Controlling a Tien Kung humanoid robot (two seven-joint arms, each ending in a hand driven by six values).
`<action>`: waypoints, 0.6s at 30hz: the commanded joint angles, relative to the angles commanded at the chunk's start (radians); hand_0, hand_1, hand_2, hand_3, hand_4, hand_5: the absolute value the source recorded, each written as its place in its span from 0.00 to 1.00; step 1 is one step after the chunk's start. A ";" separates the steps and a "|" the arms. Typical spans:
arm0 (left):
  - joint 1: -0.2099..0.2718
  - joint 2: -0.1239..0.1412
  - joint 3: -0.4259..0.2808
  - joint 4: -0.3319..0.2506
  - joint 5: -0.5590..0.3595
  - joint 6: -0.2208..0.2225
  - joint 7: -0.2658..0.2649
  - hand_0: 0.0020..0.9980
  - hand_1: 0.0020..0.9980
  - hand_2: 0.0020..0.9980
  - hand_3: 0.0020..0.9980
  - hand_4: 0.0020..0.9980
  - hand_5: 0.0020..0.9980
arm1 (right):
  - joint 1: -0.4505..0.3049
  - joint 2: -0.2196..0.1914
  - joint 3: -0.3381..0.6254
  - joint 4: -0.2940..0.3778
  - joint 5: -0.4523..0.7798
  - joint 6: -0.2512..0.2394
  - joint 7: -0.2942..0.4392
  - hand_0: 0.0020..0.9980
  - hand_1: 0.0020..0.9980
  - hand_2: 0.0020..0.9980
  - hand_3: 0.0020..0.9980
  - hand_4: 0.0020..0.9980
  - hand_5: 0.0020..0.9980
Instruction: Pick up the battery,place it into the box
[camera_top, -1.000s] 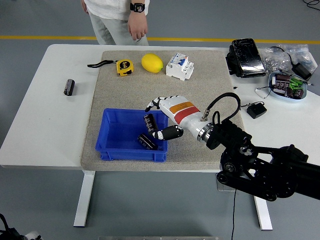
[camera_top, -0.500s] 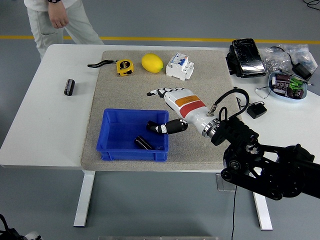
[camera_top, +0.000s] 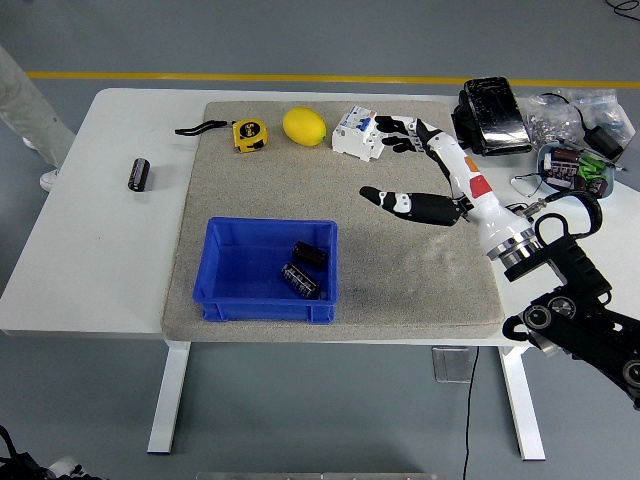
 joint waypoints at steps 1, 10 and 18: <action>0.001 0.000 -0.001 0.000 0.001 0.001 0.000 0.74 0.73 0.79 0.62 0.62 0.51 | -0.019 -0.002 0.028 -0.006 0.045 0.019 0.003 0.87 0.87 0.87 0.87 1.00 0.85; 0.016 -0.006 -0.029 -0.001 0.043 -0.007 0.011 0.74 0.74 0.79 0.62 0.62 0.51 | -0.179 0.035 0.201 -0.032 0.394 0.122 -0.045 0.90 0.89 0.89 0.89 1.00 0.89; 0.023 -0.006 -0.035 -0.001 0.056 -0.011 0.011 0.74 0.74 0.79 0.62 0.62 0.51 | -0.265 0.065 0.270 -0.044 0.372 0.131 -0.036 0.90 0.89 0.89 0.88 1.00 0.91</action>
